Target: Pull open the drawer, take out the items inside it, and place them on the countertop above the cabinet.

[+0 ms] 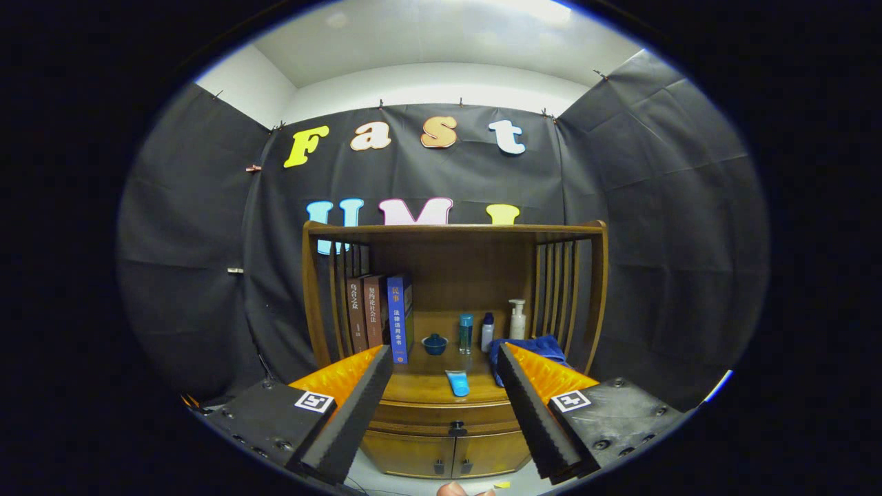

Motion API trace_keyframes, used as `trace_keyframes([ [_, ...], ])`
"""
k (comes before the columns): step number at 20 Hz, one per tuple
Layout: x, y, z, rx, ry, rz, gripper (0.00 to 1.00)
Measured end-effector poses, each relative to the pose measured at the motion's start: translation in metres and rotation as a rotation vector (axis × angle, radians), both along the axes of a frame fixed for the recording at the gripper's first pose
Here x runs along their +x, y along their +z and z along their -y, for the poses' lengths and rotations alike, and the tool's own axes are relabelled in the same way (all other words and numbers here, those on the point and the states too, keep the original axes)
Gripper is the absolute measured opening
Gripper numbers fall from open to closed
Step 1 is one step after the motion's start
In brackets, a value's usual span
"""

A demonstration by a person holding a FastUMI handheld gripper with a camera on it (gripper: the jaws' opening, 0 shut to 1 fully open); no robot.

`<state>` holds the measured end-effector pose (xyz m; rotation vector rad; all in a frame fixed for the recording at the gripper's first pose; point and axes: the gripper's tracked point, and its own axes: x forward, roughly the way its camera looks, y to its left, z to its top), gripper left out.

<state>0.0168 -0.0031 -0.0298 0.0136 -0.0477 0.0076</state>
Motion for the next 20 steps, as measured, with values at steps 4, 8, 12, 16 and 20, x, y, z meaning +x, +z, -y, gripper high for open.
trace_keyframes([
  [4,0.002,-0.004,-0.001,0.003,-0.001,-0.010,0.99],
  [8,0.002,-0.008,-0.003,0.010,0.001,-0.014,0.99],
  [12,0.004,-0.012,-0.007,0.011,0.009,-0.030,0.99],
  [16,0.006,-0.011,-0.008,0.008,0.007,-0.027,0.99],
  [20,0.006,-0.008,-0.008,0.011,0.004,-0.022,0.99],
])
